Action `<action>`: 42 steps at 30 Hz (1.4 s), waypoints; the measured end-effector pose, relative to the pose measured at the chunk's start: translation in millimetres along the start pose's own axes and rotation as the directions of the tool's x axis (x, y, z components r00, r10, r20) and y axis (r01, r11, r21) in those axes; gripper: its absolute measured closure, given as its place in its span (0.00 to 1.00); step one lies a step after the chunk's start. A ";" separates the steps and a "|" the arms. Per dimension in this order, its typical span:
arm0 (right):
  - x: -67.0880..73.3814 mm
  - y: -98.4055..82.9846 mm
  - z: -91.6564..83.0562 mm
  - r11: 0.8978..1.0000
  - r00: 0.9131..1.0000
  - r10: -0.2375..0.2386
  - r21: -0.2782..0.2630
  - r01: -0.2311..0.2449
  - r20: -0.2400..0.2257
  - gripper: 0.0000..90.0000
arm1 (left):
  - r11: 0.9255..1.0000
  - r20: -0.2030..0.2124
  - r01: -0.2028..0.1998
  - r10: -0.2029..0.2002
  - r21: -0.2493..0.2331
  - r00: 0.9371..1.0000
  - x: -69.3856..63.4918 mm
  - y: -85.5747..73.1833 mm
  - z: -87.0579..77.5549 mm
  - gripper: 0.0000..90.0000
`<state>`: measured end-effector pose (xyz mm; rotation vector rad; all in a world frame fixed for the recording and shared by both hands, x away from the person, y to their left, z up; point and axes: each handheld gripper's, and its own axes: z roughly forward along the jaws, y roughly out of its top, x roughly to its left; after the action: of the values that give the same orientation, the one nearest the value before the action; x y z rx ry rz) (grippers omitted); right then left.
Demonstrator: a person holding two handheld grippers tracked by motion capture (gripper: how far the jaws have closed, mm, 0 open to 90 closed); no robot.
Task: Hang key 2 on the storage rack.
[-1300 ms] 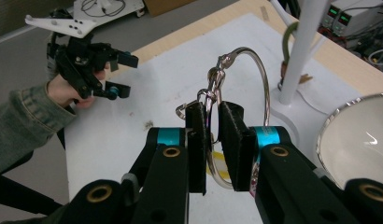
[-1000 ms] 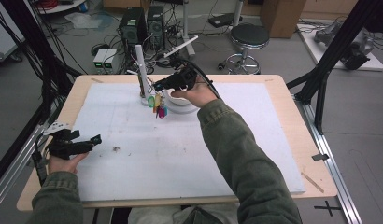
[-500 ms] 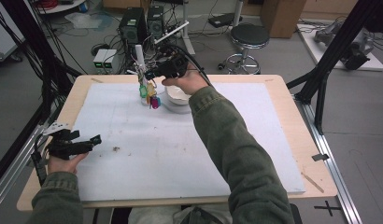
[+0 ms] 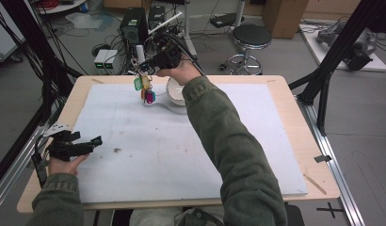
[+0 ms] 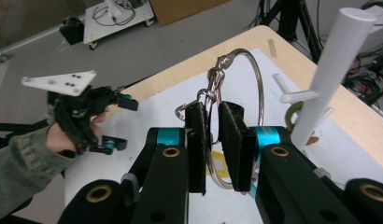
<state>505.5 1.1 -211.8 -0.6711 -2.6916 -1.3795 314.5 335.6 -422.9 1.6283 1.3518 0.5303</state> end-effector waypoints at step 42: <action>-61.1 -16.9 36.7 0.990 0.987 0.137 0.028 -0.140 0.081 0.87 | 1.000 0.002 0.017 -0.017 -0.009 1.000 2.1 0.5 0.8 0.02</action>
<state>559.9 -0.6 -260.9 -0.9088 -2.6616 -1.2982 316.0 337.3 -423.3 1.6089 1.3582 0.5236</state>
